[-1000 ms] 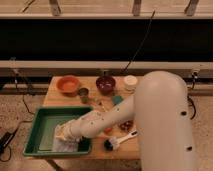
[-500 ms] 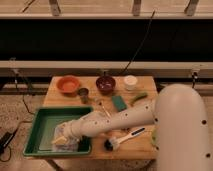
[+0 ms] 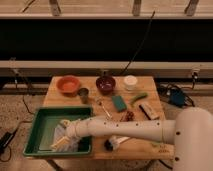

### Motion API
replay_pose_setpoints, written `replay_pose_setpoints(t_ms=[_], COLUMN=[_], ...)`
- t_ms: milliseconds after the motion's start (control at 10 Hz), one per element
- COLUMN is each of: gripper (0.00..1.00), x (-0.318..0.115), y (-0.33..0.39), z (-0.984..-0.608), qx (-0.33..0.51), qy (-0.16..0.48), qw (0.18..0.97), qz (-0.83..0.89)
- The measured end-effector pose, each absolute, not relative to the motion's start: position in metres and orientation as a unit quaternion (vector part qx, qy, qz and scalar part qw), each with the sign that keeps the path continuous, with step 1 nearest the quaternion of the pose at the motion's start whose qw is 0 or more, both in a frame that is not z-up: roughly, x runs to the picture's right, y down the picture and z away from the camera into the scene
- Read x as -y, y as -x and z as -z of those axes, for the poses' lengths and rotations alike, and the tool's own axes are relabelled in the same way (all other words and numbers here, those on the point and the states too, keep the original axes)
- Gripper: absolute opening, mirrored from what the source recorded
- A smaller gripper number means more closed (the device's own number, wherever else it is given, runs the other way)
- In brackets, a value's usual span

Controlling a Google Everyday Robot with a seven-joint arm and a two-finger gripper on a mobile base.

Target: Place towel in purple bowl

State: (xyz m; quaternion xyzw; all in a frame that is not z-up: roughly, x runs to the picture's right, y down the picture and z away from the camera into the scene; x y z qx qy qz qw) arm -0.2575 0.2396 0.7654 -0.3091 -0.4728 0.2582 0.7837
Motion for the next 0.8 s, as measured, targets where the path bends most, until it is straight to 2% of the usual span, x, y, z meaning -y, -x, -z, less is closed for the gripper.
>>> replay_pose_setpoints(t_ms=[800], gripper=[0.80], x=[-0.2358], y=[0.2575], z=[-0.7672], qx=[0.463], qy=[0.294], qw=[0.798], qz=[-0.250])
